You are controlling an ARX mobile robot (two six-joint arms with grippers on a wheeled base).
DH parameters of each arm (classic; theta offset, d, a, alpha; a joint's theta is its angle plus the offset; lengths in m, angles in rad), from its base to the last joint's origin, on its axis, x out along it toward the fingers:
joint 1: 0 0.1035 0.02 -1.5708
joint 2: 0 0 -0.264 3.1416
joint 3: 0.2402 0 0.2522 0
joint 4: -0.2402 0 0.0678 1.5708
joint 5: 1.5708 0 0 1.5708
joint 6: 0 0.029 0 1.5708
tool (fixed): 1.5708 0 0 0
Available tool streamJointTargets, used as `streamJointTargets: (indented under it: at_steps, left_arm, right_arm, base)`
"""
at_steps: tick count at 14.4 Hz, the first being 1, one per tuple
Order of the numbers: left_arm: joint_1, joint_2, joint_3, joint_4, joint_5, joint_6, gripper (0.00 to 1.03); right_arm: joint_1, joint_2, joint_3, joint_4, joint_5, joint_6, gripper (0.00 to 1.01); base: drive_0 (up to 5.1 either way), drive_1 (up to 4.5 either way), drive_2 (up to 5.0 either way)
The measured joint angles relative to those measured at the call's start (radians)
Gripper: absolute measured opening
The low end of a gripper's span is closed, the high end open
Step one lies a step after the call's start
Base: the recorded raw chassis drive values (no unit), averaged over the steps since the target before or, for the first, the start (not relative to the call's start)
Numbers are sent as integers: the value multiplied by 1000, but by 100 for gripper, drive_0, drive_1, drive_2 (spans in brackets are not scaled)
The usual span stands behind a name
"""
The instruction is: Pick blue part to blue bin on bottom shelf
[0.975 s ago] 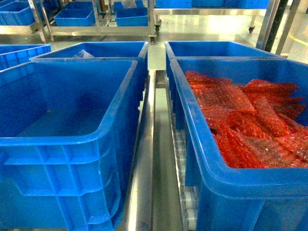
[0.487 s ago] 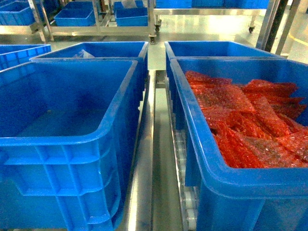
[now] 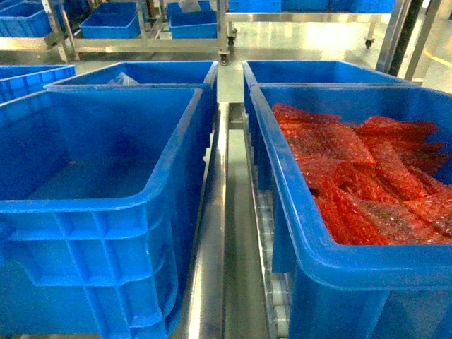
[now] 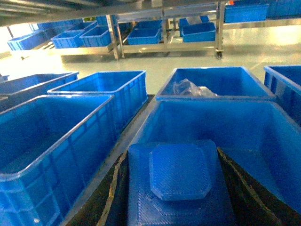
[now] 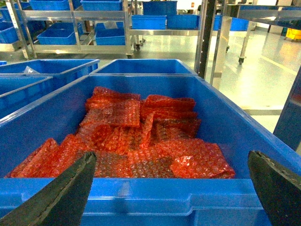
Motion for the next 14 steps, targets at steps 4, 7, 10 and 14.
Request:
streamJointTargets:
  at_steps: [4,7,10,14]
  left_arm:
    - [-1,475,93,376,52,-2,44]
    - [22,789,175,541,69,-15,44]
    - [5,755,181,559,75,-33,71]
    - [7,757,181,554,74,-38,98]
  right_arm:
    - [0,0,0,0,0,0,98]
    - [0,0,0,0,0,0,98]
    - [0,0,0,0,0,0,98]
    - [0,0,0,0,0,0,98]
  base:
    - [0,0,0]
    - [0,0,0]
    - [0,0,0]
    - [0,0,0]
